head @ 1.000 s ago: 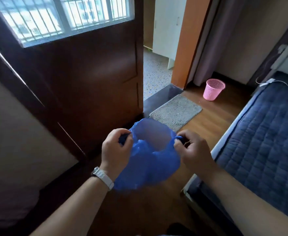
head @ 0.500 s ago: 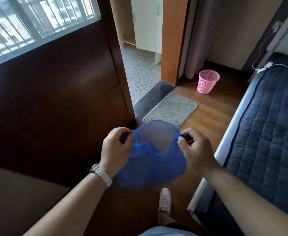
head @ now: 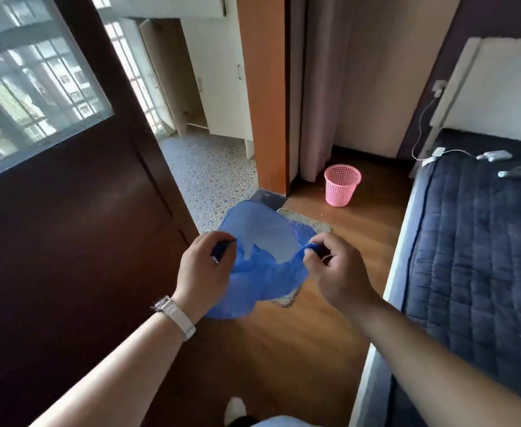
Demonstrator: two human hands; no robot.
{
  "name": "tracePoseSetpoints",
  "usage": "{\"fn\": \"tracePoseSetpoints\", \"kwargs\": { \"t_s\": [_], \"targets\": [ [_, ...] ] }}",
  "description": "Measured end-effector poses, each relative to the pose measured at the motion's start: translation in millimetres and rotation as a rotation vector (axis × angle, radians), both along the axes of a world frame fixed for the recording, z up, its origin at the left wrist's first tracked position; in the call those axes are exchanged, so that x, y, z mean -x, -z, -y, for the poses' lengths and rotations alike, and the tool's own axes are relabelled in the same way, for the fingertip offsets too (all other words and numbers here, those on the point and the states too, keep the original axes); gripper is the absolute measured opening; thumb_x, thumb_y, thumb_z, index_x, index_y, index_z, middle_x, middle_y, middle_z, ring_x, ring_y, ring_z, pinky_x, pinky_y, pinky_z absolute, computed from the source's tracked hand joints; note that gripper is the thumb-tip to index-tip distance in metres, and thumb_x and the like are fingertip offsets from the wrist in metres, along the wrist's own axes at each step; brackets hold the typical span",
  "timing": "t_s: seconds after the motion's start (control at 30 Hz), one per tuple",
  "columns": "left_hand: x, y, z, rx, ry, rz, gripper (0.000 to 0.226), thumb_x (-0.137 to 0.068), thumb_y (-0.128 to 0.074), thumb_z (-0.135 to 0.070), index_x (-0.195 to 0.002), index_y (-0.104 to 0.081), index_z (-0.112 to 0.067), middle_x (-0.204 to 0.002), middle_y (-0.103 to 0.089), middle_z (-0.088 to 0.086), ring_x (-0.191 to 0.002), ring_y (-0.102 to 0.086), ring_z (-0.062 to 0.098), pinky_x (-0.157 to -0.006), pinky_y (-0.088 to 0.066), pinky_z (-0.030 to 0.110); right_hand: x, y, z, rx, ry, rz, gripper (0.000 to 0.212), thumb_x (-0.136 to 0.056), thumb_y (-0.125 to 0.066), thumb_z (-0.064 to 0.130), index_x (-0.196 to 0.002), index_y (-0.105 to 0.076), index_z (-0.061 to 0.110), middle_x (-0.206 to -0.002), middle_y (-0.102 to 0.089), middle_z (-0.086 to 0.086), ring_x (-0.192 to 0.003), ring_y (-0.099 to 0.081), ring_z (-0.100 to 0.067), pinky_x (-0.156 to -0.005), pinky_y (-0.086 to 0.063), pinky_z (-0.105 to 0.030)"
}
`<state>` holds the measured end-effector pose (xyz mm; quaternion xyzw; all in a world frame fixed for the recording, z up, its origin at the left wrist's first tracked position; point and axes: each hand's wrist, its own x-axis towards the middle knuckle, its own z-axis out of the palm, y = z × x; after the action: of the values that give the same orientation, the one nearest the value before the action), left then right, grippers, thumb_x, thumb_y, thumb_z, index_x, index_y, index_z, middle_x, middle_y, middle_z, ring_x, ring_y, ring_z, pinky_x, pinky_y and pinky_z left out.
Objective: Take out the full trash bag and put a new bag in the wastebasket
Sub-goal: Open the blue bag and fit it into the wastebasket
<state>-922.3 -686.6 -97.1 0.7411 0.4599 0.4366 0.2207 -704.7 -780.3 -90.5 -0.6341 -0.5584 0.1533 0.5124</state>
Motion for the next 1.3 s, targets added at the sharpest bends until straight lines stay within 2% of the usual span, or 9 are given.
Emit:
{"fn": "tracePoseSetpoints", "kwargs": {
  "t_s": [0.2, 0.3, 0.4, 0.6, 0.8, 0.93, 1.1, 1.2, 1.3],
  "targets": [
    [-73, 7, -68, -0.016, 0.157, 0.004, 0.026, -0.081, -0.062, -0.025, -0.094, -0.059, -0.047, -0.087, -0.063, -0.031, -0.075, -0.062, -0.005, -0.066, -0.04, 0.003, -56, 12, -52, 0.014, 0.138, -0.046, 0.009, -0.082, -0.059, 0.016, -0.074, -0.058, 0.022, -0.065, -0.057, 0.009, -0.062, -0.053, -0.009, -0.058, -0.043, -0.024],
    [-112, 21, -114, 0.038, 0.201, 0.031, 0.024, -0.082, -0.061, -0.027, -0.088, -0.06, -0.05, -0.081, -0.066, -0.021, -0.075, -0.064, 0.001, -0.065, -0.044, 0.008, -86, 15, -90, 0.016, 0.179, -0.031, 0.006, -0.08, -0.056, 0.019, -0.074, -0.058, 0.018, -0.067, -0.057, 0.008, -0.063, -0.053, -0.012, -0.059, -0.044, -0.028],
    [-155, 37, -166, 0.084, 0.245, 0.043, 0.017, -0.083, -0.06, -0.027, -0.09, -0.061, -0.042, -0.081, -0.067, -0.012, -0.076, -0.064, 0.006, -0.065, -0.048, 0.019, -121, 18, -130, 0.022, 0.253, 0.005, 0.007, -0.079, -0.057, 0.018, -0.073, -0.058, 0.016, -0.067, -0.056, 0.009, -0.063, -0.053, -0.012, -0.059, -0.043, -0.027],
    [-247, 40, -265, 0.112, 0.34, 0.049, 0.015, -0.083, -0.063, -0.021, -0.086, -0.063, -0.035, -0.077, -0.064, -0.02, -0.076, -0.06, -0.003, -0.063, -0.039, 0.004, -195, 13, -203, 0.085, 0.371, 0.039, 0.008, -0.079, -0.057, 0.019, -0.071, -0.057, 0.02, -0.066, -0.059, 0.006, -0.062, -0.053, -0.011, -0.057, -0.041, -0.02],
    [-333, 26, -337, 0.088, 0.473, 0.04, 0.011, -0.082, -0.058, -0.038, -0.086, -0.059, -0.047, -0.078, -0.064, -0.022, -0.071, -0.061, 0.002, -0.057, -0.042, 0.009, -258, 4, -260, 0.074, 0.505, 0.017, 0.01, -0.08, -0.057, 0.022, -0.071, -0.056, 0.026, -0.065, -0.06, 0.005, -0.06, -0.055, -0.015, -0.057, -0.044, -0.029],
    [-389, 26, -368, 0.06, 0.559, 0.043, 0.009, -0.082, -0.056, -0.039, -0.09, -0.058, -0.039, -0.084, -0.064, -0.022, -0.07, -0.061, 0.003, -0.056, -0.042, 0.011, -304, 10, -283, 0.086, 0.581, 0.013, 0.008, -0.079, -0.058, 0.019, -0.071, -0.058, 0.02, -0.063, -0.06, 0.003, -0.059, -0.055, -0.015, -0.058, -0.045, -0.033],
    [-464, 41, -403, 0.099, 0.557, 0.008, 0.01, -0.081, -0.057, -0.04, -0.091, -0.06, -0.041, -0.083, -0.064, -0.028, -0.071, -0.061, -0.002, -0.059, -0.04, 0.005, -379, 30, -319, 0.102, 0.589, -0.026, 0.009, -0.08, -0.057, 0.023, -0.072, -0.058, 0.02, -0.063, -0.06, 0.004, -0.059, -0.055, -0.014, -0.055, -0.043, -0.028],
    [-516, 48, -423, 0.112, 0.549, -0.034, 0.008, -0.081, -0.056, -0.041, -0.088, -0.059, -0.042, -0.084, -0.065, -0.026, -0.071, -0.061, 0.001, -0.059, -0.044, 0.011, -437, 44, -347, 0.11, 0.564, -0.048, 0.014, -0.083, -0.061, 0.014, -0.071, -0.057, 0.02, -0.062, -0.059, 0.003, -0.057, -0.054, -0.015, -0.053, -0.041, -0.026],
    [-575, 45, -447, 0.119, 0.518, -0.056, 0.02, -0.083, -0.062, -0.029, -0.083, -0.06, -0.048, -0.08, -0.065, -0.028, -0.072, -0.061, -0.003, -0.06, -0.041, 0.006, -498, 50, -376, 0.109, 0.539, -0.074, 0.02, -0.083, -0.063, 0.007, -0.069, -0.055, 0.019, -0.056, -0.054, 0.005, -0.053, -0.05, -0.012, -0.049, -0.036, -0.019]
  ]
}}
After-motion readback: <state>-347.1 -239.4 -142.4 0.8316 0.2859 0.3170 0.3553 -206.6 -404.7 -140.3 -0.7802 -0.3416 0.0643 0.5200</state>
